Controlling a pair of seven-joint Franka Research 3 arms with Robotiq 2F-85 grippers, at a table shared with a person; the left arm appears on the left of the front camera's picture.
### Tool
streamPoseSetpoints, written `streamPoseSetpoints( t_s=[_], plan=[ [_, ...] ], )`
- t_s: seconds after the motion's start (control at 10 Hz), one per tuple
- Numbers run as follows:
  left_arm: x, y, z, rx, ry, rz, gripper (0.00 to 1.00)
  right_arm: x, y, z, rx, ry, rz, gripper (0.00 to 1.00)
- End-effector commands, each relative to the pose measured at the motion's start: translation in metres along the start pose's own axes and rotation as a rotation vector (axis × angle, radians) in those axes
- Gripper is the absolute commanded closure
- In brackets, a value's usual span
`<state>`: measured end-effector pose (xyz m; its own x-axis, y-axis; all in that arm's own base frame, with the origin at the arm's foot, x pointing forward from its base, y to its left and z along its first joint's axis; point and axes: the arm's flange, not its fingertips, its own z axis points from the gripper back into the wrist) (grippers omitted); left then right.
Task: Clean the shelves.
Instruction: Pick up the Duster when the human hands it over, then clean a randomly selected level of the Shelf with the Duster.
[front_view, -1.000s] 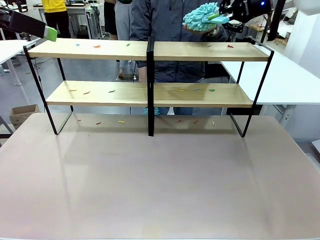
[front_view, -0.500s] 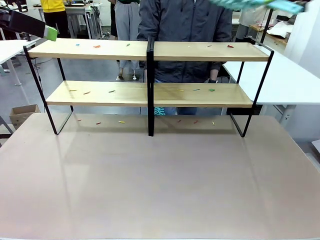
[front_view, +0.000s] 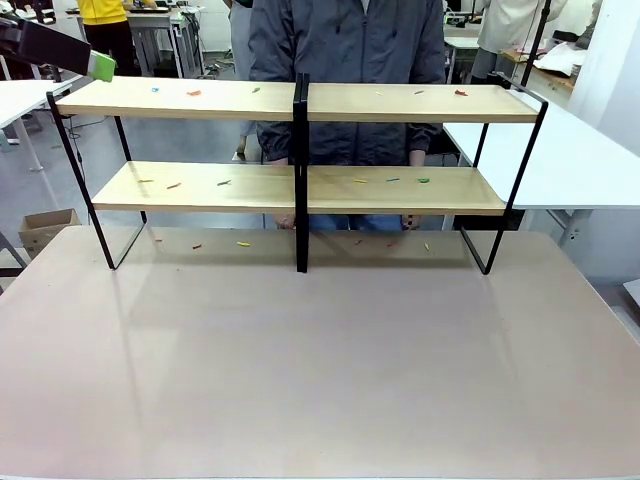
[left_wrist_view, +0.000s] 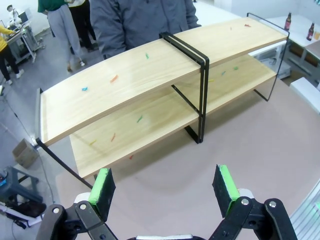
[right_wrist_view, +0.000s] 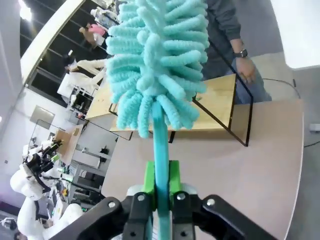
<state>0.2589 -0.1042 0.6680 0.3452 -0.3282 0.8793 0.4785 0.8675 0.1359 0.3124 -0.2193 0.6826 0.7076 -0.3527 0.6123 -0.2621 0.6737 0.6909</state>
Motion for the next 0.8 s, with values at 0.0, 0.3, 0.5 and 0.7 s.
streamPoseSetpoints(
  t_s=[0.0, 0.3, 0.5, 0.7],
  plan=[
    [-0.0013, 0.0017, -0.0005, -0.001, 0.002, 0.0, 0.0, 0.0319, 0.0255, -0.0244, 0.012, 0.053, 0.02, 1.0],
    [-0.0013, 0.0017, -0.0005, -0.001, 0.002, 0.0, 0.0, 0.0319, 0.0255, -0.0244, 0.012, 0.053, 0.02, 1.0],
    [-0.0013, 0.0017, -0.0005, -0.001, 0.002, 0.0, 0.0, 0.0319, 0.0255, -0.0244, 0.012, 0.053, 0.02, 1.0],
    [-0.0013, 0.0017, -0.0005, -0.001, 0.002, 0.0, 0.0, 0.0319, 0.0255, -0.0244, 0.012, 0.053, 0.02, 1.0]
  ],
)
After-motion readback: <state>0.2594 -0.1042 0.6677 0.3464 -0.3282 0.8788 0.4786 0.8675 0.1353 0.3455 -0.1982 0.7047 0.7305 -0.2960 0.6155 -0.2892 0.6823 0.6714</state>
